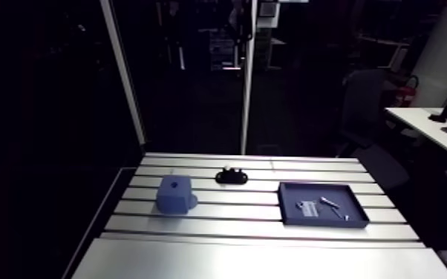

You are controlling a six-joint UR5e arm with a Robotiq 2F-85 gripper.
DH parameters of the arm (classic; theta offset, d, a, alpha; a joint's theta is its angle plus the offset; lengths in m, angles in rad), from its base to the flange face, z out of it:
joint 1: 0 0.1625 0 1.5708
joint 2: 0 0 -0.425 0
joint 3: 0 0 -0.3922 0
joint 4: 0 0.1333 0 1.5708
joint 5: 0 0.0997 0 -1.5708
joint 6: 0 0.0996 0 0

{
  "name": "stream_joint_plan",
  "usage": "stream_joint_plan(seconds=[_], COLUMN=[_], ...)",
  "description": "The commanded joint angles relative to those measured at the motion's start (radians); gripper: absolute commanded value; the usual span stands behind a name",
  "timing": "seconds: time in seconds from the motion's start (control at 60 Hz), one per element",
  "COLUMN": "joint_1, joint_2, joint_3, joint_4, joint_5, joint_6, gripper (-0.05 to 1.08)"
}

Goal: Pick up the M10 bolt and insert it into the hex recess until seated.

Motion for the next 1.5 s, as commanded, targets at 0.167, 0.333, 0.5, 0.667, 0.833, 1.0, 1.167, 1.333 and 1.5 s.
stream_joint_plan(seconds=[0.167,0.333,0.5,0.667,0.833,1.0,1.167,1.333,1.5], joint_1=[-0.031,-0.045,-0.06,-0.06,-0.058,-0.058,-0.058,-0.058,-0.058], joint_2=[0.021,0.039,0.071,0.105,0.144,0.184,0.201,0.212,0.222], joint_3=[0.138,0.167,0.188,0.227,0.278,0.324,0.355,0.386,0.394], joint_4=[-0.322,-0.381,-0.432,-0.523,-0.626,-0.706,-0.744,-0.774,-0.781], joint_5=[0.0,-0.003,-0.001,0.013,0.042,0.048,0.042,0.043,0.04], joint_6=[0.0,-0.002,-0.009,-0.015,-0.02,-0.041,-0.043,-0.045,-0.043], gripper=[0.01,0.01,0.01,0.01,0.01,0.01,0.01,0.09,0.22])
